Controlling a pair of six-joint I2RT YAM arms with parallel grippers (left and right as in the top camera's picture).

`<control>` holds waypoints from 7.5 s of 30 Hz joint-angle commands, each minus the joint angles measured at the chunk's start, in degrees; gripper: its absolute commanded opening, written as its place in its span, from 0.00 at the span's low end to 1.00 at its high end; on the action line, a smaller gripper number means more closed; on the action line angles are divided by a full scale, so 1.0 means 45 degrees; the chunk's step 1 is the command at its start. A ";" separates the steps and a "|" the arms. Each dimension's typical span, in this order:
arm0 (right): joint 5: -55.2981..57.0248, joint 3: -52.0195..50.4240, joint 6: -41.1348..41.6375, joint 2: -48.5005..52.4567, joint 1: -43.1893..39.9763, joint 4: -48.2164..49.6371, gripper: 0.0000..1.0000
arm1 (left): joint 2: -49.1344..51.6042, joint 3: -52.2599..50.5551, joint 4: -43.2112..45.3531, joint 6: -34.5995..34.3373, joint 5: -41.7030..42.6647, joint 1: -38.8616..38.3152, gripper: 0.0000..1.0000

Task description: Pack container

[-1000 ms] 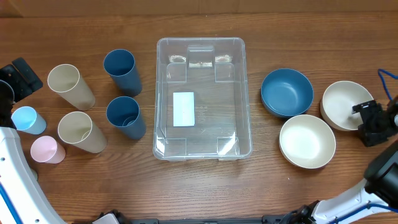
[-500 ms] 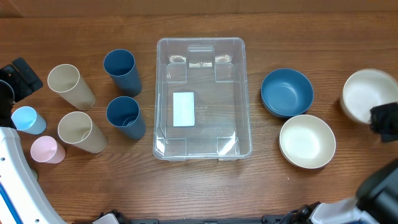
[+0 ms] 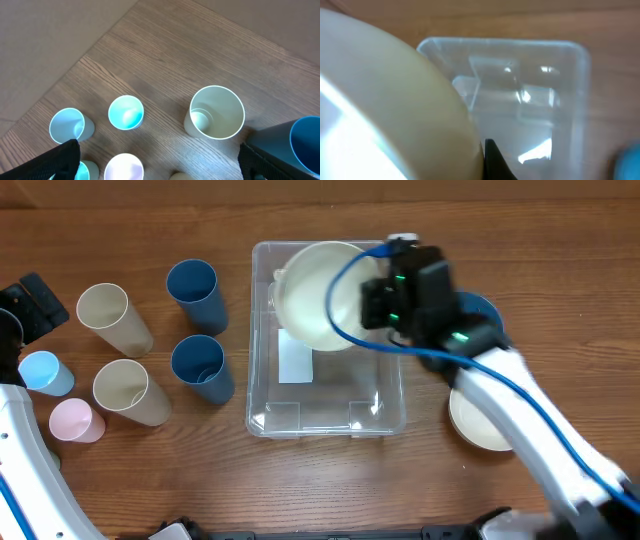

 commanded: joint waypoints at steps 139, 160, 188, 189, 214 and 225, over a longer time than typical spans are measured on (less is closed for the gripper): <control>0.0884 0.5285 0.2448 0.4658 0.0267 -0.5518 0.04 | 0.0112 0.0253 -0.0019 -0.0223 0.0151 0.0053 1.00; 0.3298 0.6513 0.3113 -0.1525 -0.6407 -0.7961 1.00 | 0.0112 0.0248 -0.0019 -0.0223 0.0155 0.0053 1.00; 0.3007 0.6450 0.3740 -0.1433 -0.9296 -0.8359 1.00 | 0.0126 0.0155 -0.4381 -0.2025 0.4449 0.0102 1.00; 0.3007 0.6450 0.3740 -0.1433 -0.9296 -0.8359 1.00 | 0.0131 0.0155 -0.4663 -0.3288 0.3109 0.0238 1.00; 0.3007 0.6450 0.3740 -0.1433 -0.9296 -0.8359 1.00 | 0.6907 0.0151 0.0029 -0.3585 0.1263 0.8393 0.70; 0.3007 0.6450 0.3740 -0.1433 -0.9296 -0.8359 1.00 | 0.9670 0.0151 0.1447 -0.2973 0.2574 0.8111 0.09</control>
